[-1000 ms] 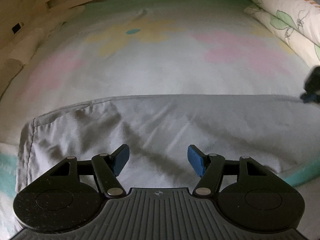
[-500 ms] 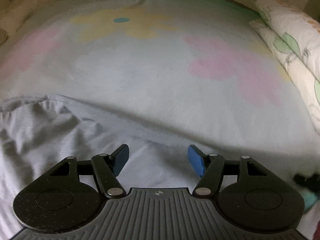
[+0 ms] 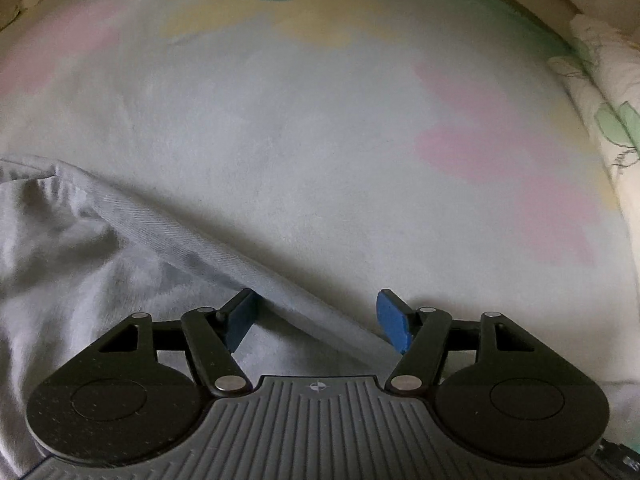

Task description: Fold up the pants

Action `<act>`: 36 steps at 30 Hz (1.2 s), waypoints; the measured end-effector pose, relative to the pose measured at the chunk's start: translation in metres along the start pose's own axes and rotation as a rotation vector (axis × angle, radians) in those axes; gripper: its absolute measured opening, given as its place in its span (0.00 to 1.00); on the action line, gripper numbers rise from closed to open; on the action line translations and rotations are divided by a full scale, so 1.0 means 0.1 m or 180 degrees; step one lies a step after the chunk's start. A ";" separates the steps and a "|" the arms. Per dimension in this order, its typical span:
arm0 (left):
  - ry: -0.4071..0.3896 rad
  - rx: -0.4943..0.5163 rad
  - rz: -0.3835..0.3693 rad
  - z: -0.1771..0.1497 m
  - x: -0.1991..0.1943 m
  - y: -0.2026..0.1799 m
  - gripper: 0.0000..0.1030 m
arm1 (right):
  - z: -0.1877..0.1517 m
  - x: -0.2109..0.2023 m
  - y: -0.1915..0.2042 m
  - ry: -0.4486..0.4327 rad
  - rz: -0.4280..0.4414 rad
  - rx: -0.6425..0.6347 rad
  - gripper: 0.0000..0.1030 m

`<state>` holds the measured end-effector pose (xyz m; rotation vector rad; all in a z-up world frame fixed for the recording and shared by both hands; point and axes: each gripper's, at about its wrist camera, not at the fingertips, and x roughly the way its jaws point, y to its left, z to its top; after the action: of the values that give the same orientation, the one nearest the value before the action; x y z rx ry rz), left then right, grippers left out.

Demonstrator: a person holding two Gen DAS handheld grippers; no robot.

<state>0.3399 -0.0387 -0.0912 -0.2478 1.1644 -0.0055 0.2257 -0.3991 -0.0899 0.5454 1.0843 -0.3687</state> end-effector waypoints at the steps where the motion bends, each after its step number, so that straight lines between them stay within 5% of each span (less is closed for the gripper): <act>1: -0.0019 0.0016 0.0011 0.01 0.01 -0.02 0.62 | 0.00 -0.02 -0.01 0.0001 0.0010 -0.0007 0.04; 2: -0.0063 0.0026 0.0033 0.01 0.00 -0.03 0.50 | -0.01 -0.02 -0.01 0.0001 0.0016 -0.0013 0.04; 3: -0.0194 0.0036 0.0098 0.00 -0.03 -0.03 0.17 | 0.00 -0.02 -0.01 0.0002 0.0019 -0.0015 0.04; 6: -0.0331 -0.0063 0.0022 -0.02 -0.13 0.07 0.07 | 0.02 -0.05 0.01 -0.0023 0.0030 -0.0024 0.04; 9: -0.0458 -0.0197 -0.0136 -0.06 -0.36 0.16 0.05 | 0.02 -0.13 0.00 -0.0105 0.0067 -0.0014 0.04; 13: -0.0748 0.0038 -0.0166 -0.24 -0.90 0.08 0.05 | 0.01 -0.48 -0.03 -0.0330 0.0120 -0.0044 0.04; 22: -0.1270 0.0517 -0.0379 -1.18 -1.93 0.14 0.05 | -0.35 -1.33 -0.45 -0.0668 0.0317 0.0133 0.04; 28: -0.1145 0.0488 -0.0475 -1.77 -1.99 0.42 0.05 | -0.96 -1.51 -0.83 -0.0560 0.0312 0.0240 0.04; 36: -0.0789 0.0527 -0.0292 -2.20 -1.75 0.66 0.05 | -1.54 -1.28 -1.07 -0.0157 0.0173 0.0242 0.04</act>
<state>0.0622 0.0071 -0.0272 -0.1502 0.8995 -0.1476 0.0016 -0.3933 -0.0539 0.6291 1.0091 -0.3751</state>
